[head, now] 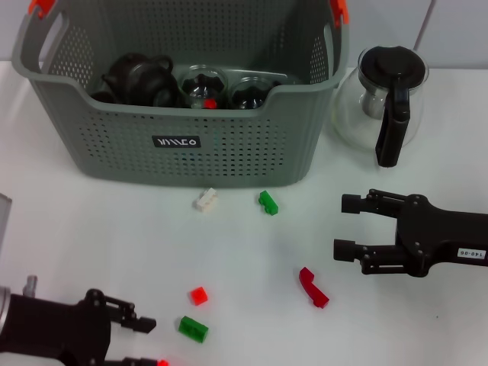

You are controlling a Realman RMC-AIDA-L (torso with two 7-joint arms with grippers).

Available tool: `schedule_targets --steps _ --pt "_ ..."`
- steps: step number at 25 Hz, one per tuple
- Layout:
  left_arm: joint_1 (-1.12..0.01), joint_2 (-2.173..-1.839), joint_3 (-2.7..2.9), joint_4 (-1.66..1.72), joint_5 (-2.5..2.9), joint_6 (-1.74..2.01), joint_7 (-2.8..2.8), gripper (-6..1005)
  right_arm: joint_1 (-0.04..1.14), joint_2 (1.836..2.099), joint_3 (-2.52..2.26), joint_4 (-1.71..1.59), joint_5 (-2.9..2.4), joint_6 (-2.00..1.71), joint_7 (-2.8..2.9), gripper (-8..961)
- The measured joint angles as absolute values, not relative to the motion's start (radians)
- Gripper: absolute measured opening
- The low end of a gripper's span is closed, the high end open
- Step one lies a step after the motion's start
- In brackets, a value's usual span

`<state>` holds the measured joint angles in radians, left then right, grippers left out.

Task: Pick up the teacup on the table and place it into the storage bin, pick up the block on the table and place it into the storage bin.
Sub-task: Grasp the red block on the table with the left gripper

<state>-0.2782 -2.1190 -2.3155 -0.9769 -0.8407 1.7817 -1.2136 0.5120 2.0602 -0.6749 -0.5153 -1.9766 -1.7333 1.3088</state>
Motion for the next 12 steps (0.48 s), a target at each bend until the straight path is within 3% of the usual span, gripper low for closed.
schedule_targets --steps 12 --pt "-0.268 -2.154 -2.321 -0.955 -0.772 1.731 -1.160 499 0.514 2.058 -0.675 -0.515 -1.979 -1.732 1.308 940"
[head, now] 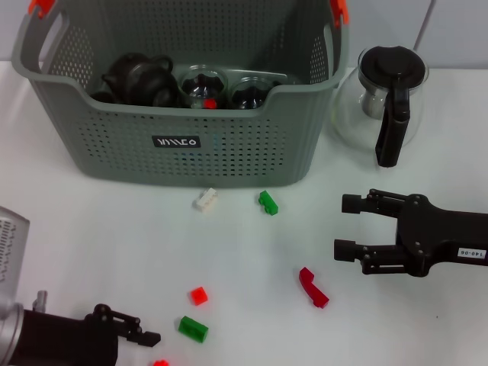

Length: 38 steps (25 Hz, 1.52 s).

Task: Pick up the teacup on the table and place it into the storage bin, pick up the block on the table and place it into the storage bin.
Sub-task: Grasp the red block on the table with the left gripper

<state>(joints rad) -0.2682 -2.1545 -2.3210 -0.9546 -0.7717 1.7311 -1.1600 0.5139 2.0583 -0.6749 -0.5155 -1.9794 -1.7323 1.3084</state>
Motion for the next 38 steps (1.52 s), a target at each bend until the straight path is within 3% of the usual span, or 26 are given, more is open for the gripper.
schedule_targets --steps 16,38 --pt "-0.260 -2.170 -2.323 -0.955 -0.791 1.693 -1.087 497 0.516 2.060 -0.675 -0.515 -1.980 -1.732 1.308 941" --pt "-0.263 -2.163 -2.329 -0.969 -0.825 1.758 -1.052 496 0.513 2.059 -0.675 -0.515 -1.976 -1.732 1.314 940"
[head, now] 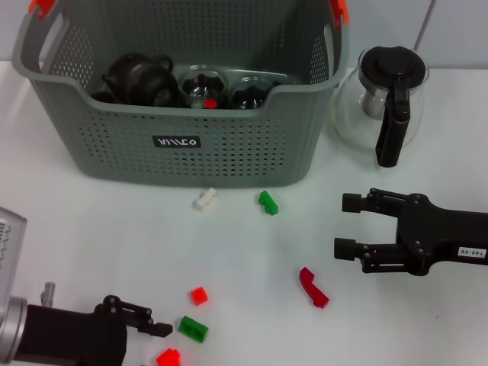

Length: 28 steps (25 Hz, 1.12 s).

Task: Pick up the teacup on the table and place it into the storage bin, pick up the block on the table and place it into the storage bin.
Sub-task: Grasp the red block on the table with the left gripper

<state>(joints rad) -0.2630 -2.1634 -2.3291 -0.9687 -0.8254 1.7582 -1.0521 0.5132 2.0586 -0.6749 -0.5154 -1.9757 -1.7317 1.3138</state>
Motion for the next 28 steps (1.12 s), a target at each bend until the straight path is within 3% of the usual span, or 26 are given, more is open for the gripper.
schedule_targets --steps 28 --pt "-0.276 -2.169 -2.313 -0.861 -0.827 1.656 -0.930 493 0.503 2.059 -0.675 -0.515 -1.979 -1.732 1.308 941"
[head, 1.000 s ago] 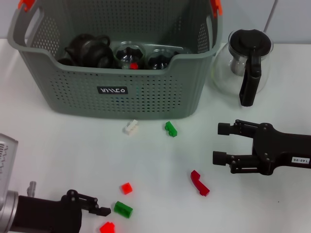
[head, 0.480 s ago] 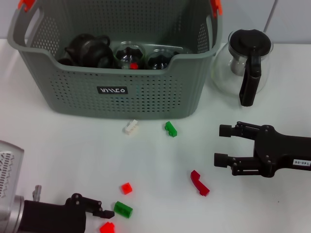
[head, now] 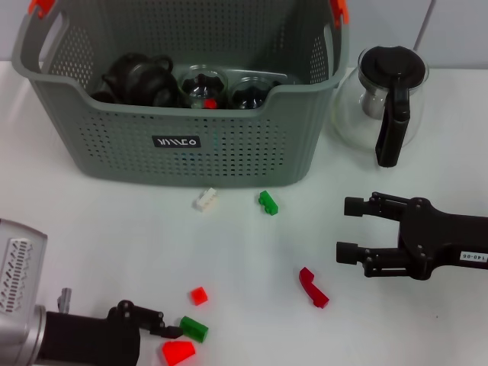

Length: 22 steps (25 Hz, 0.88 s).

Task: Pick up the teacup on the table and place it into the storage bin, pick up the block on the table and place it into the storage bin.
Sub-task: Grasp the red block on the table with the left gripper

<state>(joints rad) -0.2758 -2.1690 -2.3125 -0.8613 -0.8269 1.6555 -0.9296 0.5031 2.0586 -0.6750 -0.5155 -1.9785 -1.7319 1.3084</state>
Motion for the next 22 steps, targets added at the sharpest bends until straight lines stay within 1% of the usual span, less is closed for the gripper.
schedule_targets --steps 12,22 --pt "-0.322 -2.172 -2.321 -0.833 -0.843 1.554 -0.928 493 0.502 2.059 -0.675 -0.515 -1.976 -1.732 1.309 940" --pt "-0.346 -2.166 -2.338 -0.843 -0.886 1.510 -0.930 492 0.502 2.059 -0.675 -0.516 -1.976 -1.732 1.310 941"
